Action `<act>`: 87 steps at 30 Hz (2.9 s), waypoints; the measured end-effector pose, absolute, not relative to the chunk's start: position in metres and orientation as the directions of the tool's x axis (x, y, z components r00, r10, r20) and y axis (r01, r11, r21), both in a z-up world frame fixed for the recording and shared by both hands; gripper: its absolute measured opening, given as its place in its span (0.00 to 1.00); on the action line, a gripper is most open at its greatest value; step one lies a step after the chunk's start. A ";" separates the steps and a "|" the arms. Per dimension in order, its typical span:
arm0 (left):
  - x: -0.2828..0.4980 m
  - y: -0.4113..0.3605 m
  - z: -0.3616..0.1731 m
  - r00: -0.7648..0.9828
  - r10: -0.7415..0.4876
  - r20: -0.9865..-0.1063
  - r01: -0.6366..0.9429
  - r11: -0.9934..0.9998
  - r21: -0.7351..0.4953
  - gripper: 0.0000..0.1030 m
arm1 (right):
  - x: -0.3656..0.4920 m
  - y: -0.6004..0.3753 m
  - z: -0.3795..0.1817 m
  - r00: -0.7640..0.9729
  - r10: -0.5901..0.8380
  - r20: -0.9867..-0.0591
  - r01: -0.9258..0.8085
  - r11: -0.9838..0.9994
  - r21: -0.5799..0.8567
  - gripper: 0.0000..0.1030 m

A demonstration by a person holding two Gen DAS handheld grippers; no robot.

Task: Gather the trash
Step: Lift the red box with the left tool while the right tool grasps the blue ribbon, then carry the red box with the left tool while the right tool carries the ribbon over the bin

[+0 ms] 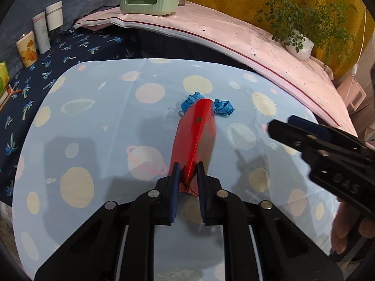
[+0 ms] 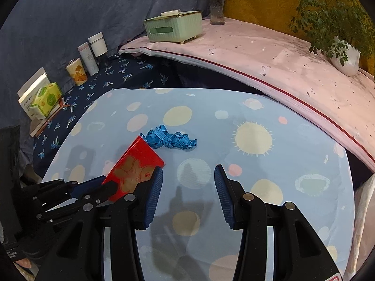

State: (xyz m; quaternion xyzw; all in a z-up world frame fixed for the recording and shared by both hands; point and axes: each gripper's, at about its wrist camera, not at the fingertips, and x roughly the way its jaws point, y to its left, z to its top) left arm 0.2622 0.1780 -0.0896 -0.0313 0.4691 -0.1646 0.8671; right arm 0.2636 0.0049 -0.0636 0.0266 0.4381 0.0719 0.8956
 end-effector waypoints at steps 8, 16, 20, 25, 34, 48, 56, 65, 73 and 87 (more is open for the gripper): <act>0.264 0.176 -0.089 0.510 -0.332 -0.794 0.254 0.940 -0.230 0.36 | 0.275 0.012 -0.072 0.593 0.153 -0.790 -0.109 0.988 0.109 0.44; 0.278 0.163 -0.103 0.483 -0.330 -0.811 0.243 0.940 -0.237 0.32 | 0.284 0.011 -0.074 0.594 0.139 -0.792 -0.108 0.990 0.093 0.44; 0.277 0.164 -0.104 0.470 -0.353 -0.809 0.240 0.933 -0.268 0.15 | 0.291 0.009 -0.076 0.593 0.141 -0.793 -0.110 0.989 0.093 0.44; 0.271 0.188 -0.091 0.506 -0.337 -0.794 0.165 0.941 -0.294 0.11 | 0.301 0.014 -0.079 0.587 0.157 -0.794 -0.126 0.987 0.102 0.44; 0.300 0.235 -0.082 0.563 -0.203 -0.801 -0.031 0.964 -0.265 0.10 | 0.331 0.036 -0.091 0.575 0.182 -0.798 -0.174 0.980 0.097 0.44; 0.318 0.206 -0.099 0.531 -0.233 -0.815 -0.034 0.955 -0.295 0.10 | 0.342 0.036 -0.117 0.538 0.226 -0.812 -0.212 0.969 0.129 0.39; 0.296 0.180 -0.094 0.516 -0.260 -0.816 0.000 0.953 -0.303 0.10 | 0.313 0.022 -0.115 0.525 0.217 -0.823 -0.186 0.973 0.137 0.26; 0.261 0.144 -0.079 0.509 -0.291 -0.810 0.057 0.950 -0.306 0.10 | 0.261 -0.016 -0.104 0.532 0.201 -0.823 -0.092 0.979 0.179 0.21; 0.223 0.099 -0.062 0.505 -0.326 -0.800 0.130 0.944 -0.302 0.10 | 0.209 -0.065 -0.080 0.572 0.180 -0.800 0.008 0.974 0.225 0.21; 0.163 0.005 -0.030 0.500 -0.389 -0.774 0.294 0.917 -0.271 0.10 | 0.128 -0.158 -0.041 0.665 0.108 -0.739 0.148 0.951 0.273 0.21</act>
